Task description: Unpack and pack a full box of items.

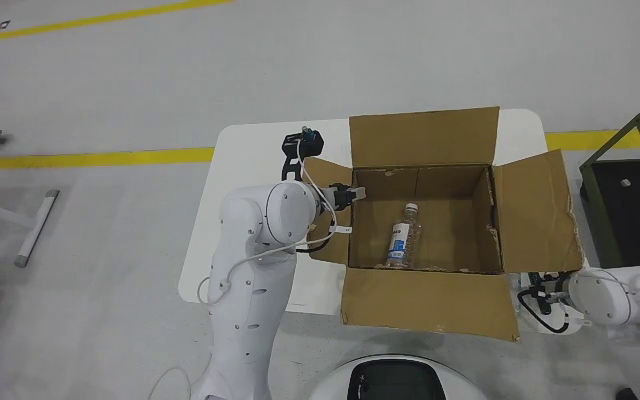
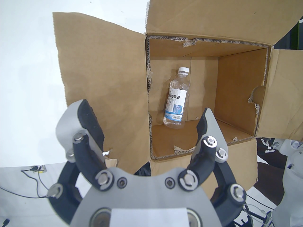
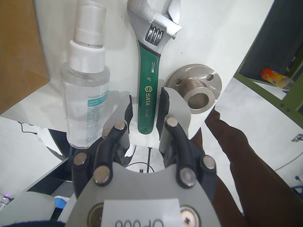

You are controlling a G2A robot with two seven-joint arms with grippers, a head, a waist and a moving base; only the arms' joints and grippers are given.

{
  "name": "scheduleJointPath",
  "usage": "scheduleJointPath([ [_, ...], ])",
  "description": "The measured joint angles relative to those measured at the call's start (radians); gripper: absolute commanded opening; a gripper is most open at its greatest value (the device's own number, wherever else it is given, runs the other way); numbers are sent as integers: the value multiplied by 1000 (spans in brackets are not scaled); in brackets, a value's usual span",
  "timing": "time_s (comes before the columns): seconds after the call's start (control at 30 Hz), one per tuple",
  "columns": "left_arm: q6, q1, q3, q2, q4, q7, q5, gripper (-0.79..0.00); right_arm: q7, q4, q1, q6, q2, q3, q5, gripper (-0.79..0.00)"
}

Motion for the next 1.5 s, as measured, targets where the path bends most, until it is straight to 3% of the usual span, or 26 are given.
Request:
scheduleJointPath([
  [1.1, 0, 0, 0, 0, 0, 0, 0, 0, -14, 51, 51, -5, 3, -31, -1, -520],
  [1.2, 0, 0, 0, 0, 0, 0, 0, 0, -15, 55, 54, -4, 4, -34, 0, -560],
  [1.4, 0, 0, 0, 0, 0, 0, 0, 0, -17, 57, 60, 0, 4, -39, 5, -770],
  [1.5, 0, 0, 0, 0, 0, 0, 0, 0, -17, 56, 63, 2, 4, -41, 8, -785],
])
